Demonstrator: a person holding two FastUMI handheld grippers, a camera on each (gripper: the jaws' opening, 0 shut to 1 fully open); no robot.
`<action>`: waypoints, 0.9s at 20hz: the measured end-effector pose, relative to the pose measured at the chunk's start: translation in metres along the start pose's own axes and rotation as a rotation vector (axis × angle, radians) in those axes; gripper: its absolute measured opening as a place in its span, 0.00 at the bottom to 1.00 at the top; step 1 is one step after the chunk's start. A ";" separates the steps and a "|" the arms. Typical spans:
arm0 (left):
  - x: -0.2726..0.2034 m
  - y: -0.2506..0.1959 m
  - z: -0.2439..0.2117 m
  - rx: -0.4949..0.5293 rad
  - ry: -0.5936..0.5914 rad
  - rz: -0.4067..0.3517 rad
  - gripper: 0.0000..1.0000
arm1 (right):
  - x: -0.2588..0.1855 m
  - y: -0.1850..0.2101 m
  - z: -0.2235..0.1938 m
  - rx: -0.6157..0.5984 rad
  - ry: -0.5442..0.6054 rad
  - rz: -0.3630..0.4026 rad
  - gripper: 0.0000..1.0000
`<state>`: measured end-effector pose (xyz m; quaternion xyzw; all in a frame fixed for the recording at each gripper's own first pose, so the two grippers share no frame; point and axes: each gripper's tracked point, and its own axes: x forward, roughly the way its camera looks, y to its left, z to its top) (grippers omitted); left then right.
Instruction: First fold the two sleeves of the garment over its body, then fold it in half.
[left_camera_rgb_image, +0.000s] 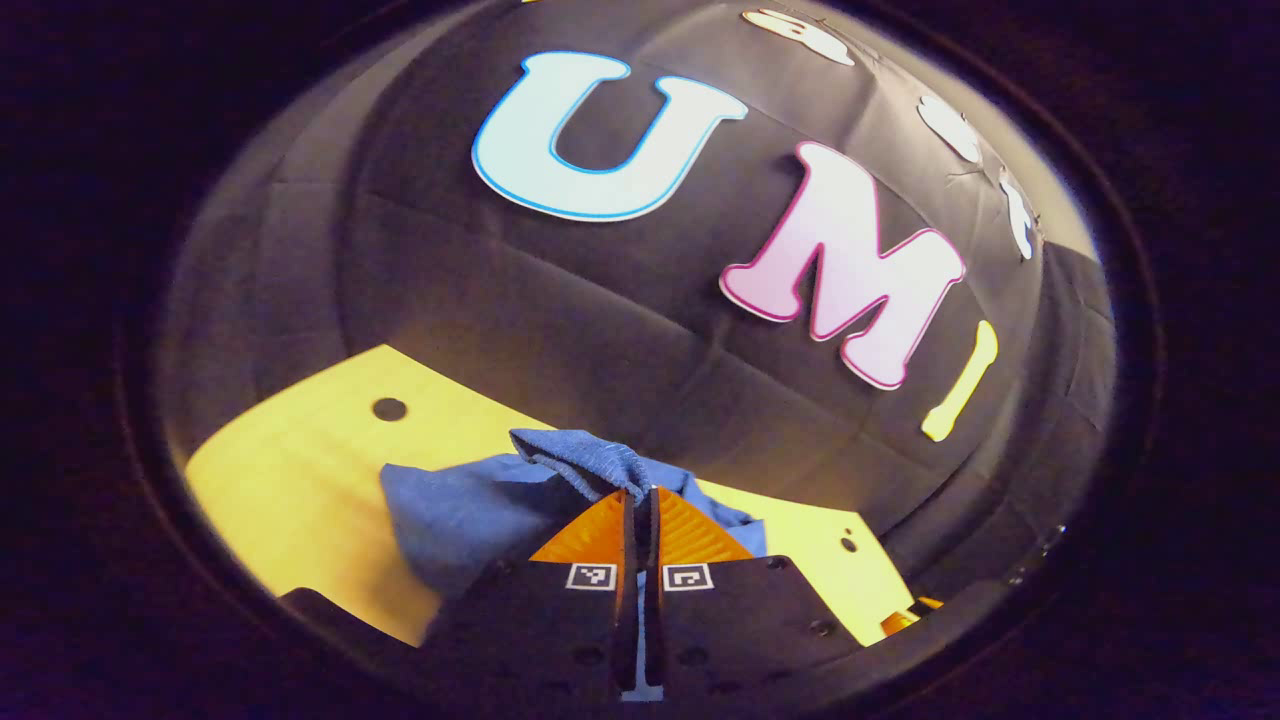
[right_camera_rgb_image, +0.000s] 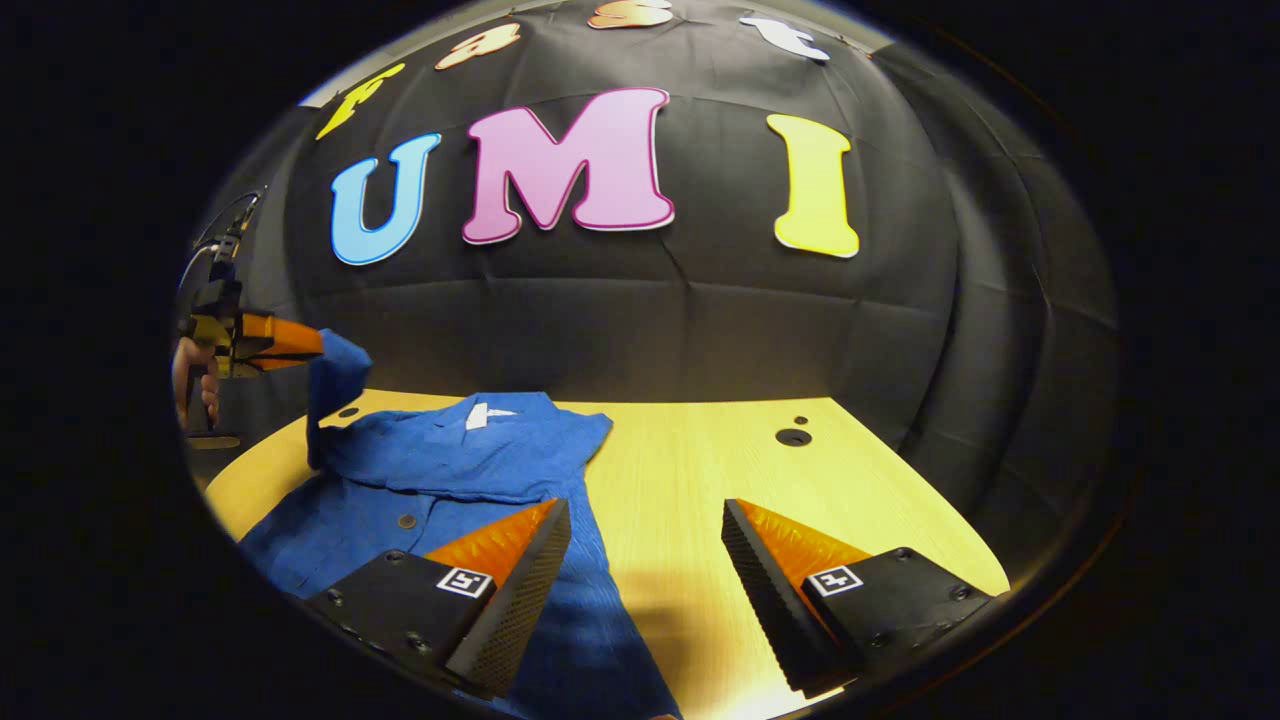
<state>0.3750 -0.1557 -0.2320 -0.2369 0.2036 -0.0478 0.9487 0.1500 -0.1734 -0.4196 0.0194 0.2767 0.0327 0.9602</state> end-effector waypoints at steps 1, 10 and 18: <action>0.014 -0.027 -0.009 -0.027 0.005 -0.056 0.00 | -0.003 -0.005 -0.003 0.014 0.011 -0.009 0.98; 0.088 -0.133 -0.095 -0.199 0.145 -0.225 0.32 | -0.031 -0.033 -0.032 0.092 0.102 -0.080 0.98; -0.013 -0.026 -0.096 0.092 0.208 -0.021 0.85 | -0.066 -0.010 -0.086 0.095 0.268 -0.093 0.98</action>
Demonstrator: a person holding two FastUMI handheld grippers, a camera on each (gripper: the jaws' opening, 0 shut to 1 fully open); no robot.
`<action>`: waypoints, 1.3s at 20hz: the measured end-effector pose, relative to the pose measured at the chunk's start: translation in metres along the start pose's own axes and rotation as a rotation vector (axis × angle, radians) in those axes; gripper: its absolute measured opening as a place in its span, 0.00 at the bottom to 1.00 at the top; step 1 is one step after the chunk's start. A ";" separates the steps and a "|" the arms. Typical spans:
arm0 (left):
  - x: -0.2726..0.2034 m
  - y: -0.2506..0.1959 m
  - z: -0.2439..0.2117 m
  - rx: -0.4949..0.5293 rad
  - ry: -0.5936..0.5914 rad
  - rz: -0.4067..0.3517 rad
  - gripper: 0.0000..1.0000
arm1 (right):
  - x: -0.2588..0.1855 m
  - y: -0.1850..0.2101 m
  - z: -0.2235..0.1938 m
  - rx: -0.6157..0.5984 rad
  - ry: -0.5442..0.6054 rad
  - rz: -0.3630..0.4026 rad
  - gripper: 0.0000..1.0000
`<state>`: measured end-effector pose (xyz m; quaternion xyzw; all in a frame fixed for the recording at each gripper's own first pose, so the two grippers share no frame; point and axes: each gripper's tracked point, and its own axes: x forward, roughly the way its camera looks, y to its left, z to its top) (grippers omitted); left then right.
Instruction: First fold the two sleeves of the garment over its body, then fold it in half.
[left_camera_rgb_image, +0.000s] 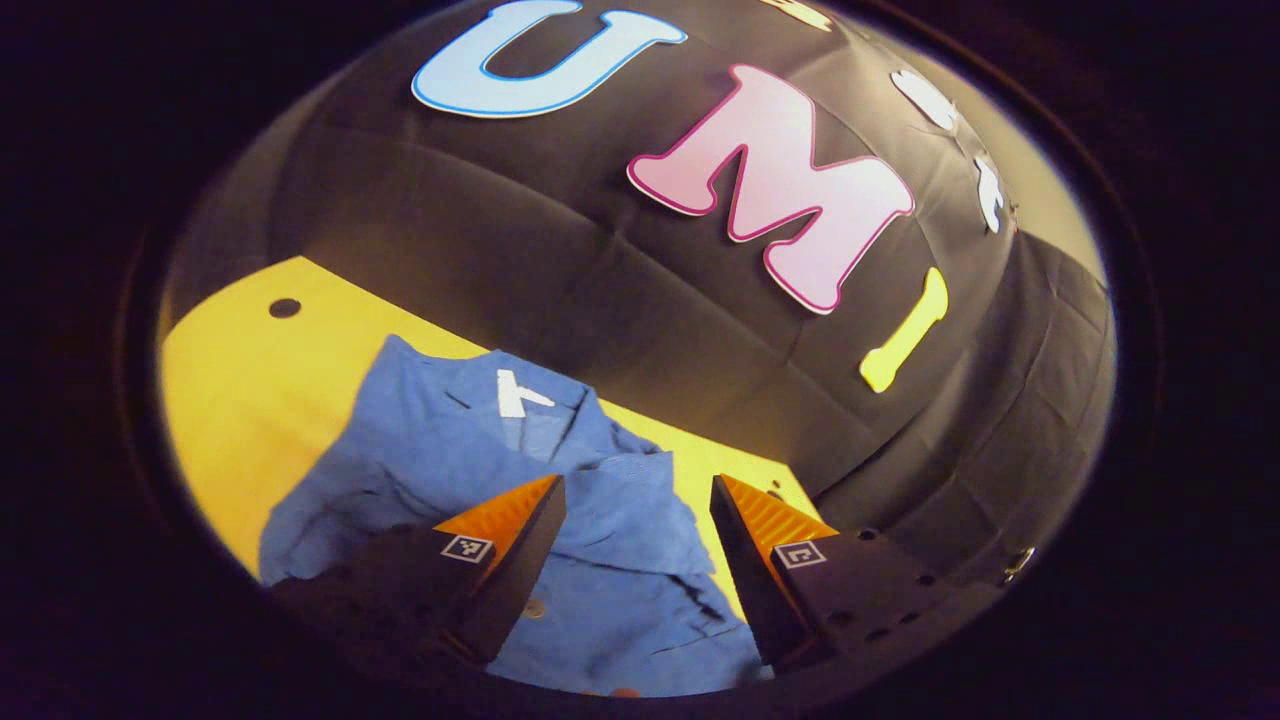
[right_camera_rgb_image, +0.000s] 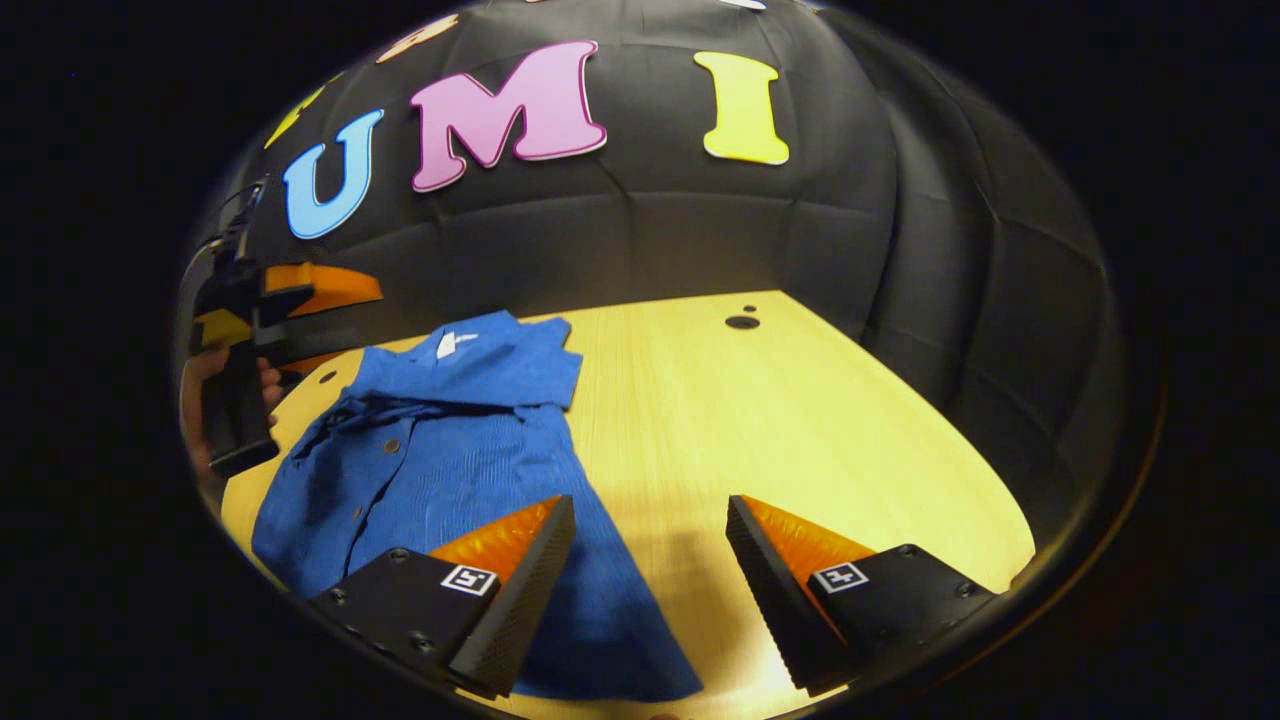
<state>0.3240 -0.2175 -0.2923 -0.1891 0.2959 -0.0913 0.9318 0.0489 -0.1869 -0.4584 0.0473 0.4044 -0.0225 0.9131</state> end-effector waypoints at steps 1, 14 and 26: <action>-0.024 0.022 -0.010 0.063 0.021 0.055 0.84 | -0.002 0.002 -0.008 -0.005 0.023 -0.005 0.98; -0.255 0.167 -0.178 0.126 0.414 0.446 0.85 | -0.037 -0.005 -0.083 -0.062 0.215 -0.096 0.98; -0.226 0.146 -0.203 0.164 0.474 0.458 0.68 | -0.036 0.003 -0.082 -0.037 0.211 -0.070 0.93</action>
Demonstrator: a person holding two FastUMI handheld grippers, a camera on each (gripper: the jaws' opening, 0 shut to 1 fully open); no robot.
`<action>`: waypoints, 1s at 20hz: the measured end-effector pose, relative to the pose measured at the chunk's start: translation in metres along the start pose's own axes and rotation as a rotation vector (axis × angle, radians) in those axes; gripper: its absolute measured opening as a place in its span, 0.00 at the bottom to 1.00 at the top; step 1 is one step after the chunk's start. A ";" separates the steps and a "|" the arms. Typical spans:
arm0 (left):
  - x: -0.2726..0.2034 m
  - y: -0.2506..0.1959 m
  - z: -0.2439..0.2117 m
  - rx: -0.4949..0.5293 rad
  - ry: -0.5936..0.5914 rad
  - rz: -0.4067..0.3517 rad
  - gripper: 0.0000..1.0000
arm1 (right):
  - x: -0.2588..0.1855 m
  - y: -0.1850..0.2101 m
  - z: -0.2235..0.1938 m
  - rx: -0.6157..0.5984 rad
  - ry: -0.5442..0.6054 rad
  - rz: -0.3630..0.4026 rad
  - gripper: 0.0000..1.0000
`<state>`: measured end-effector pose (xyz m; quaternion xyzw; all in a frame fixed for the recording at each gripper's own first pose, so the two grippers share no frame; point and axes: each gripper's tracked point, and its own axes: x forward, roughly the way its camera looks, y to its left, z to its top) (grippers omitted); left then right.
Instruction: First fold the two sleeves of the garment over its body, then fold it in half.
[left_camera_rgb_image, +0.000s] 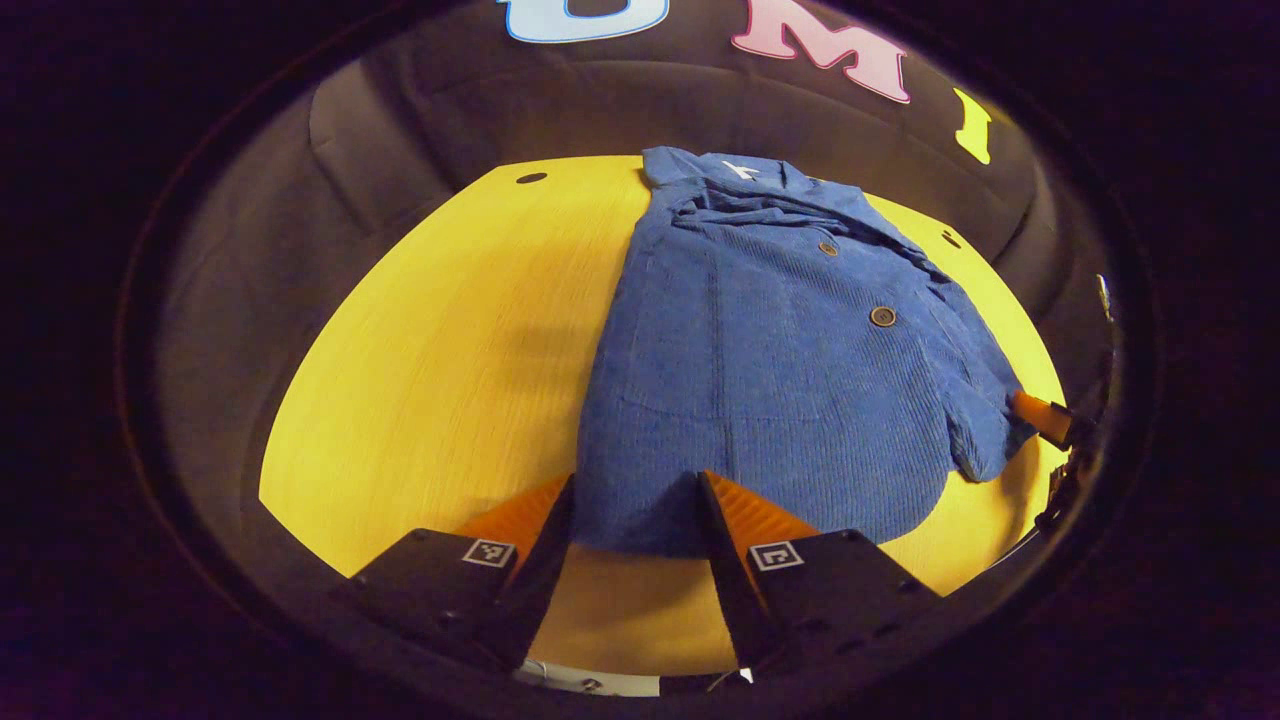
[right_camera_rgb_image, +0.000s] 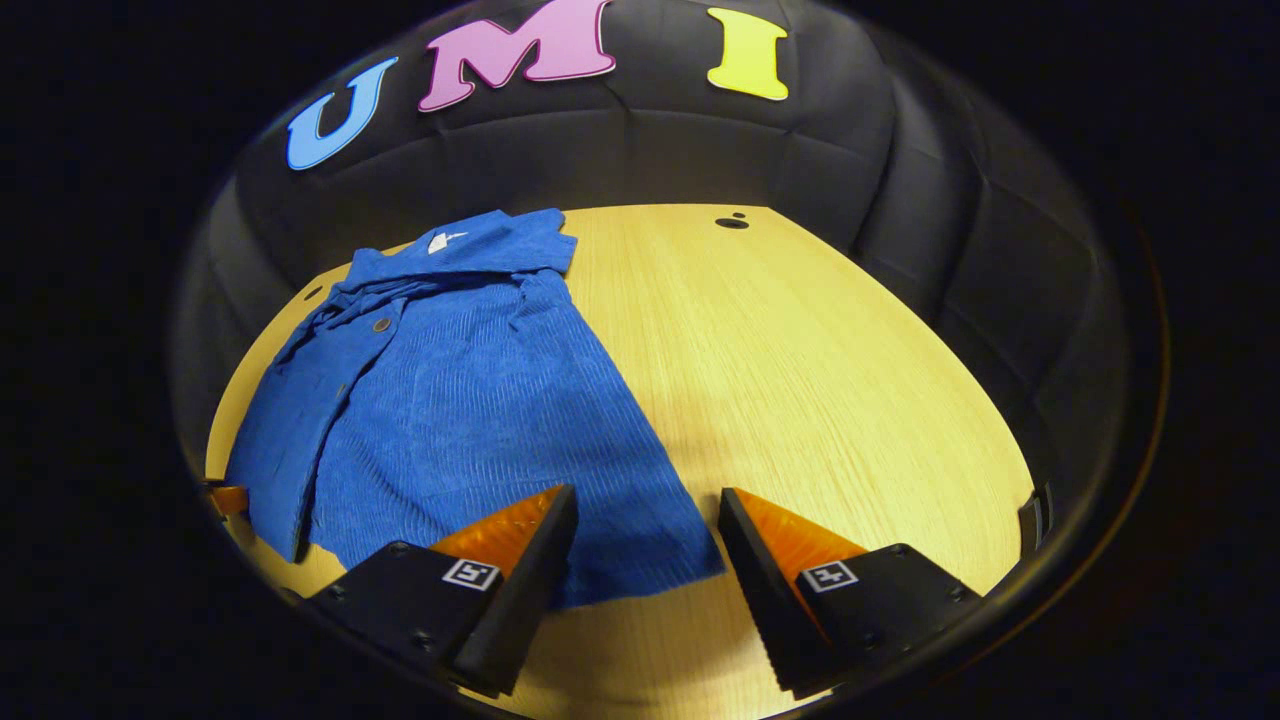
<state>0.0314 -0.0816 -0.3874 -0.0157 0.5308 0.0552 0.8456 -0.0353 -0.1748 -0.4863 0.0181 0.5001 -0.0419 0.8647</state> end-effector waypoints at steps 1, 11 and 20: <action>0.002 -0.005 0.003 -0.023 -0.001 -0.007 0.65 | 0.001 0.007 -0.002 -0.001 0.013 0.013 0.89; 0.009 -0.043 0.014 -0.110 -0.010 -0.168 0.02 | -0.001 0.038 -0.003 -0.115 0.010 0.131 0.05; -0.027 -0.061 0.089 -0.139 -0.150 -0.269 0.00 | -0.014 0.086 0.071 0.011 -0.101 0.245 0.05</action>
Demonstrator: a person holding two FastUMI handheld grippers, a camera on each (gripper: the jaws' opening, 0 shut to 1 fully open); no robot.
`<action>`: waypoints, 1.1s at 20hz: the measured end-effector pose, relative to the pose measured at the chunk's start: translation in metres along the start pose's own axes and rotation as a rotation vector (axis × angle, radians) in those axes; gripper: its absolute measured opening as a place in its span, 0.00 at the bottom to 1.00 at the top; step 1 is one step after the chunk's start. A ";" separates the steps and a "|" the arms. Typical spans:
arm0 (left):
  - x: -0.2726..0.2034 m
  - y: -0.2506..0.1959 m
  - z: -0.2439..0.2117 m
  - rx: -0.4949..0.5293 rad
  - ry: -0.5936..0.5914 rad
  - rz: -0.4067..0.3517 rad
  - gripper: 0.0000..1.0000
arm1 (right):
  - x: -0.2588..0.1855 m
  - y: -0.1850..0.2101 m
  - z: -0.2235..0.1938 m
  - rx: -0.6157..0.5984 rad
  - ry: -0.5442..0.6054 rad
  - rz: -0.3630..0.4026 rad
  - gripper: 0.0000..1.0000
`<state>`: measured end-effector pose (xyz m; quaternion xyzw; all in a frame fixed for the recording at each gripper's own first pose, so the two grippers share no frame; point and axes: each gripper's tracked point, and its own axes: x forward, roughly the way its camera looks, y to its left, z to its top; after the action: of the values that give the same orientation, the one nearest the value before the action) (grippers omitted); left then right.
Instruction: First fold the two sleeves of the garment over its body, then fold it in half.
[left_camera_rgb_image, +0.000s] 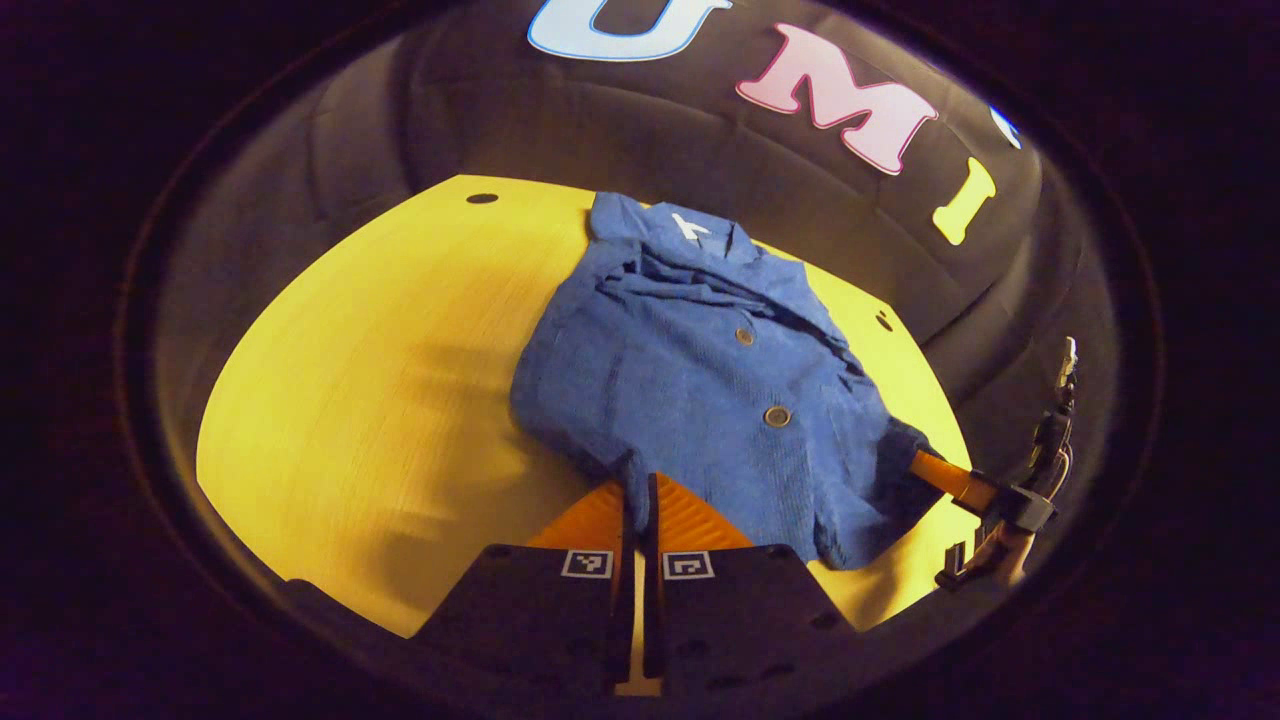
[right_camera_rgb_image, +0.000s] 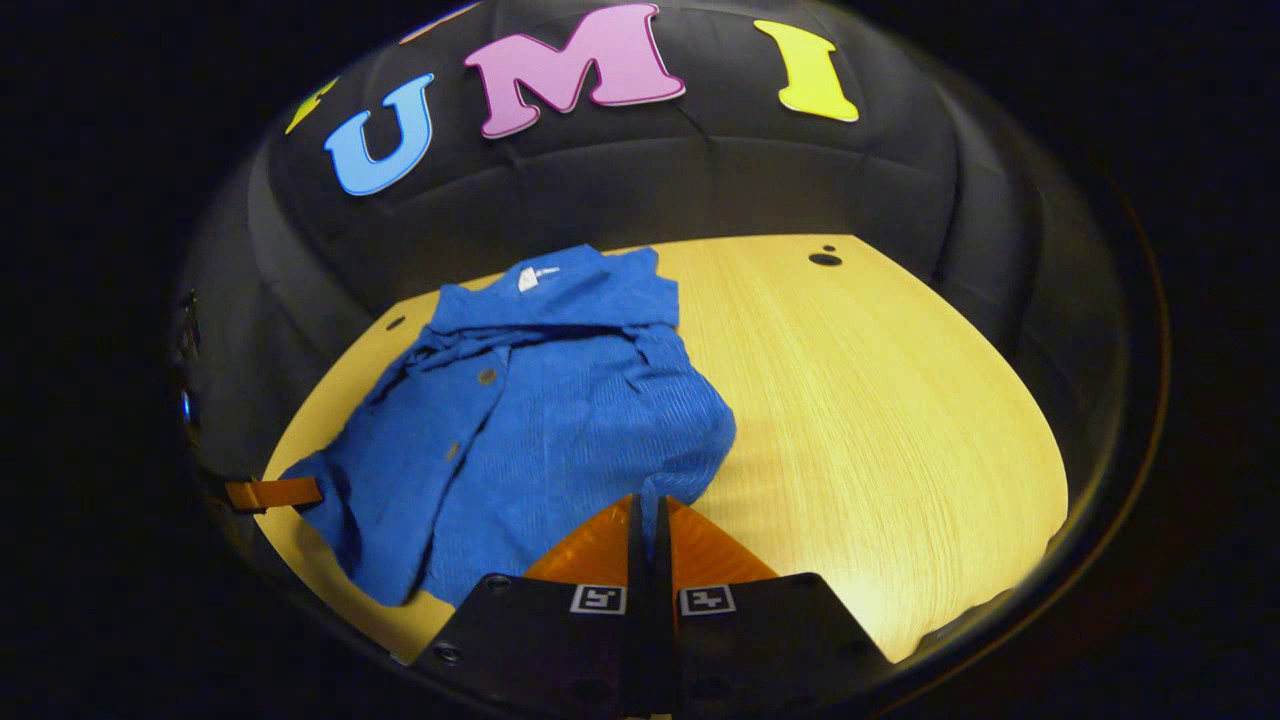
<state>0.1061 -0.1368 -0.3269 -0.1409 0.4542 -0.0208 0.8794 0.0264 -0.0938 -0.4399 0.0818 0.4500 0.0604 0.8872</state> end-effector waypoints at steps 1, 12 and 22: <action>-0.001 -0.005 0.017 0.006 -0.034 -0.009 0.02 | 0.004 0.005 0.016 -0.001 -0.028 0.010 0.05; 0.032 -0.010 0.178 0.052 -0.326 -0.007 0.02 | 0.068 0.033 0.183 -0.002 -0.300 0.091 0.05; 0.123 0.000 0.320 0.182 -0.575 0.043 0.01 | 0.165 0.036 0.307 -0.020 -0.500 0.064 0.05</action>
<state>0.4361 -0.0838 -0.2491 -0.0519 0.1858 -0.0022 0.9812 0.3704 -0.0564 -0.3838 0.0999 0.2132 0.0707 0.9693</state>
